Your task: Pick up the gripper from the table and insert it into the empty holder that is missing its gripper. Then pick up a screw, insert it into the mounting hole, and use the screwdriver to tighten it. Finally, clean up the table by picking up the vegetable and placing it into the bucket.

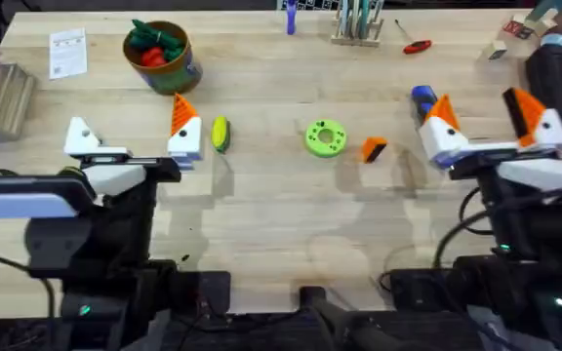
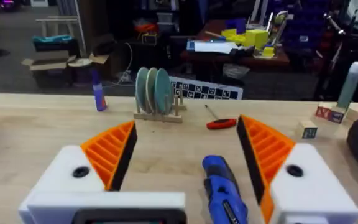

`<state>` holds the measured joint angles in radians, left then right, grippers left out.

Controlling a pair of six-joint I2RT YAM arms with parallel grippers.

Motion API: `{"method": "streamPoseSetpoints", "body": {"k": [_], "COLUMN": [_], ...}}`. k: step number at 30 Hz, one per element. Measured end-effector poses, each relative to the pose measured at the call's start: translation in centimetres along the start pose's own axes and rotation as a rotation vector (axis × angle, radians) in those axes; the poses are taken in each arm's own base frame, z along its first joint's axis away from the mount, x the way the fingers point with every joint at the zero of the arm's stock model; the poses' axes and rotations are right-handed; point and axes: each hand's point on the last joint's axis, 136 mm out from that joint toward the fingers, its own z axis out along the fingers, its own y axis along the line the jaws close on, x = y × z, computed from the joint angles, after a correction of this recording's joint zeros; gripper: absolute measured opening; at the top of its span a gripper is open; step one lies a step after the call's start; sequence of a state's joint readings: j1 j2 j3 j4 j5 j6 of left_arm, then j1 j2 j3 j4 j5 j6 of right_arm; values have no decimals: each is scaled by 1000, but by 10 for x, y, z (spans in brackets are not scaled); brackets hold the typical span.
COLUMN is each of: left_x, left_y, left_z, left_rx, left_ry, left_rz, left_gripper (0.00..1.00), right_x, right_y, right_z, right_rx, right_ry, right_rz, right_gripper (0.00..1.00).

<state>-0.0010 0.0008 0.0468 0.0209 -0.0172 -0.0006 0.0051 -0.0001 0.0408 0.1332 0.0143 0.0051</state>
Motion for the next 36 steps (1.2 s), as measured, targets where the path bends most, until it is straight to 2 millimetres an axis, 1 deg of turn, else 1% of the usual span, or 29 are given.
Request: {"method": "streamPoseSetpoints", "body": {"k": [1,3,5,7,9,11,13,18,20,22,24,28,32,34,36], "left_x": [-1,-12,-33,-56,-68,-70,-63,-33,-23,-14,-7,10,28,35,39], "left_y": [1,2,5,7,7,8,9,9,9,9,9,4,1,-2,-9], "left_z": [-2,-6,-10,-11,-8,0,9,27,30,35,42,52,55,54,55], "left_rx": [-3,-13,-28,-38,-42,-47,-51,-44,-41,-39,-38,-19,0,2,10], "left_ry": [24,59,78,102,156,257,379,713,826,907,964,1034,1101,1136,1161], "left_rz": [1,2,3,4,10,22,36,59,66,70,71,48,42,35,26], "left_gripper": [949,949,948,949,950,950,948,949,949,949,949,949,950,951,951], "right_x": [-7,-27,-47,-63,-69,-68,-63,-45,-40,-38,-33,-17,-4,-1,1], "right_y": [0,0,0,1,1,1,1,0,0,0,0,0,0,0,0], "right_z": [-1,-6,-12,-17,-19,-19,-17,-8,-3,6,13,14,14,15,15], "right_rx": [0,0,0,0,0,-2,-5,-17,-20,-22,-23,-21,-22,-22,-22], "right_ry": [-3,-6,14,73,152,269,390,696,786,833,865,943,1005,1018,1024], "right_rz": [0,-3,-7,-10,-11,-17,-28,-43,-44,-44,-43,-32,-30,-29,-29], "right_gripper": [990,991,991,991,992,991,991,991,991,991,991,990,990,991,991]}}
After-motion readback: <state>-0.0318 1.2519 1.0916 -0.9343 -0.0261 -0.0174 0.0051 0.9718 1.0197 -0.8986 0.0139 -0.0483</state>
